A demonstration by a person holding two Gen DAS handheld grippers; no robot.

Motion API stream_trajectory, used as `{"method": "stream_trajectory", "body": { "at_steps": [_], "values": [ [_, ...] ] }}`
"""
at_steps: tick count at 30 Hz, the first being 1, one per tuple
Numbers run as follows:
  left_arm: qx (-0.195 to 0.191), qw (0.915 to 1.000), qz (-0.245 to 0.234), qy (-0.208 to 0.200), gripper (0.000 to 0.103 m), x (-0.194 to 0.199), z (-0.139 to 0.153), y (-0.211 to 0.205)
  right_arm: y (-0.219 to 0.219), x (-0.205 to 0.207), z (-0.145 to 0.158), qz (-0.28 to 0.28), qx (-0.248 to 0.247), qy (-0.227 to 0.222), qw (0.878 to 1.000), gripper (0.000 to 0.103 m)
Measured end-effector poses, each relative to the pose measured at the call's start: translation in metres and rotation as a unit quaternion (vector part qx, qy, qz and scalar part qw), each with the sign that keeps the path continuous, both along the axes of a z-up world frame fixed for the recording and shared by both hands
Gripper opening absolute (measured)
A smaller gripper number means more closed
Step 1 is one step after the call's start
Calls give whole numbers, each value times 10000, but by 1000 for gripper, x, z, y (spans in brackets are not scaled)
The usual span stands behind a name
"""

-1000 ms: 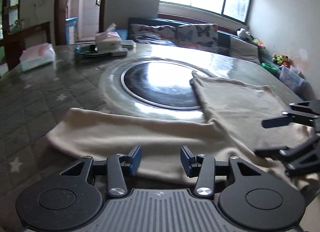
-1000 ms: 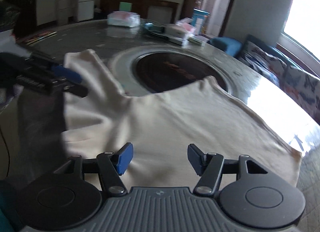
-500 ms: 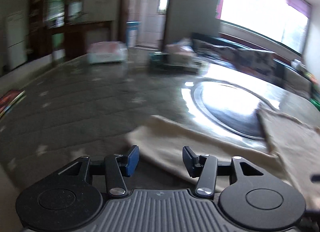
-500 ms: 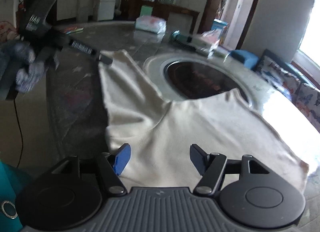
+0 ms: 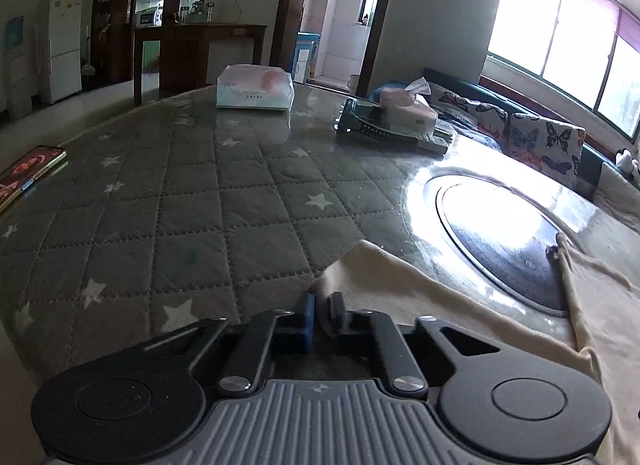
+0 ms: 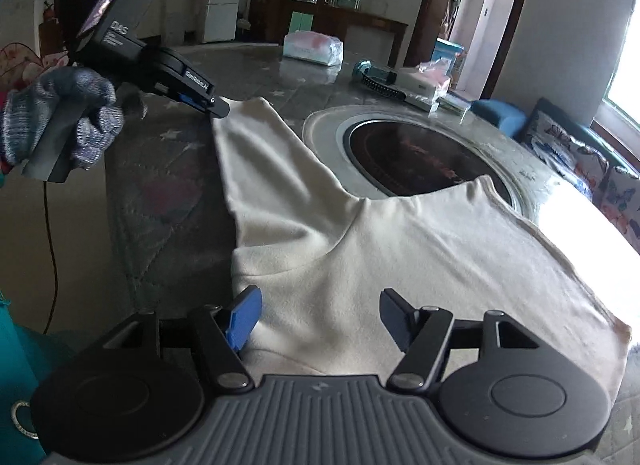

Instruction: Fold clothes

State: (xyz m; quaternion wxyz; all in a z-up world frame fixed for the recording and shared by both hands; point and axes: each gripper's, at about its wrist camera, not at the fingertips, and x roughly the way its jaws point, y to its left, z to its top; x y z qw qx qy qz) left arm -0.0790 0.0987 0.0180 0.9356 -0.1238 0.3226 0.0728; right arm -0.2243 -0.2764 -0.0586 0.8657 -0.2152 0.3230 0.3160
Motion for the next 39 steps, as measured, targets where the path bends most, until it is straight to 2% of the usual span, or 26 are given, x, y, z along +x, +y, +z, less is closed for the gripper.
{"method": "stream_trajectory", "body": {
  "at_steps": [6,12,15,18,23,28,33,34,39],
  "values": [
    [-263,9973,-303,-610,5,-2,40,-7,-5,3,5,-125,207,63,9997,67],
    [-470,9853,-1152,-1173,5,-10,87,-46,-14,9,7,-314,359,146,9988,67],
    [-545,9728,-1756,-1407,5,-21,106,-73,-23,12,10,-487,497,225,9973,66],
    [-623,9599,-2290,-1489,5,-28,112,-101,-37,15,14,-692,632,268,9952,65],
    [-742,9323,-3156,-1602,5,-41,121,-146,-67,16,21,-1172,895,318,9886,65],
    [-736,9068,-3878,-1482,5,-51,109,-187,-99,15,23,-1722,1079,372,9784,62],
    [-652,8934,-4350,-912,9,-51,82,-219,-124,11,23,-2105,1154,413,9699,60],
    [-620,8923,-4400,-802,14,-50,76,-220,-127,10,22,-2154,1126,419,9691,60],
    [-267,9133,-4029,-535,15,-46,56,-183,-142,1,20,-2312,952,519,9668,60]
  ]
}}
